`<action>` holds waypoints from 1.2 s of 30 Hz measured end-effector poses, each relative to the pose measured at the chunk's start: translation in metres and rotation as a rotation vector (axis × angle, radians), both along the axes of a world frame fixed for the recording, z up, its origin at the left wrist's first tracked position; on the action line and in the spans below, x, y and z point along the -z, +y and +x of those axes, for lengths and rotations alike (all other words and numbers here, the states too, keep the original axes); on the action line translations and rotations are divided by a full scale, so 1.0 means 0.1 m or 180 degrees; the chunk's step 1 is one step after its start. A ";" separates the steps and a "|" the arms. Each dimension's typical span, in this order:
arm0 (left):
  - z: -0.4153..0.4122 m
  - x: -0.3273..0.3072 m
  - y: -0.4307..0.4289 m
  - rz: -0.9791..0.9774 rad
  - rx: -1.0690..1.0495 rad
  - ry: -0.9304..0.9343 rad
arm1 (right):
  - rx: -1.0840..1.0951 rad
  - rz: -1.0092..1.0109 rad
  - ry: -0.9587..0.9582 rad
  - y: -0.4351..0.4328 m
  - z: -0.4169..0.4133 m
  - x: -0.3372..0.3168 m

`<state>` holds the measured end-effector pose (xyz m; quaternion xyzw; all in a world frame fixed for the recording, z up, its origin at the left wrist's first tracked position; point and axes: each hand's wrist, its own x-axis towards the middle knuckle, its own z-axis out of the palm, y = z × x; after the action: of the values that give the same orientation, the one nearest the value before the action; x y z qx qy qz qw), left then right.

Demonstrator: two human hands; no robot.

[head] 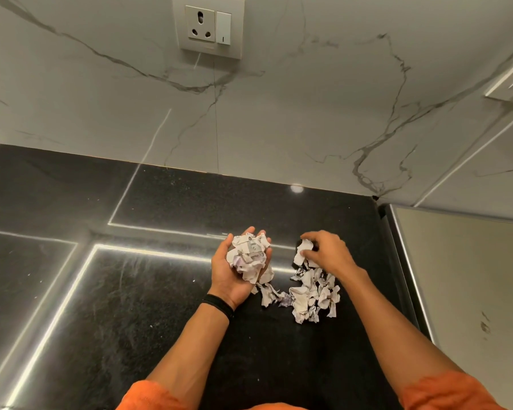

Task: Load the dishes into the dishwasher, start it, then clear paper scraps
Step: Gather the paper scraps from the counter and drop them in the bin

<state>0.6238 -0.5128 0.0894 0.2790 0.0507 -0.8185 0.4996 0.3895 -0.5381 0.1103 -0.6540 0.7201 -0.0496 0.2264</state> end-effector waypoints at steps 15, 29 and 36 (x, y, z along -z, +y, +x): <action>-0.10 0.05 -0.05 0.0107 0.0020 -0.0326 | 0.0710 -0.0373 -0.2995 0.08 0.44 -0.51; 0.30 0.09 0.08 -0.0057 -0.0271 -0.0144 | 0.0191 -0.0620 -0.2233 0.06 0.88 -0.31; 0.62 0.22 0.15 0.0029 -0.0572 -0.0221 | -0.0687 0.0212 -0.0173 0.30 0.91 0.06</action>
<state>0.6859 -0.4979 0.0674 0.3039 0.0619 -0.7600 0.5712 0.4807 -0.5081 0.1044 -0.7183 0.6403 -0.0187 0.2715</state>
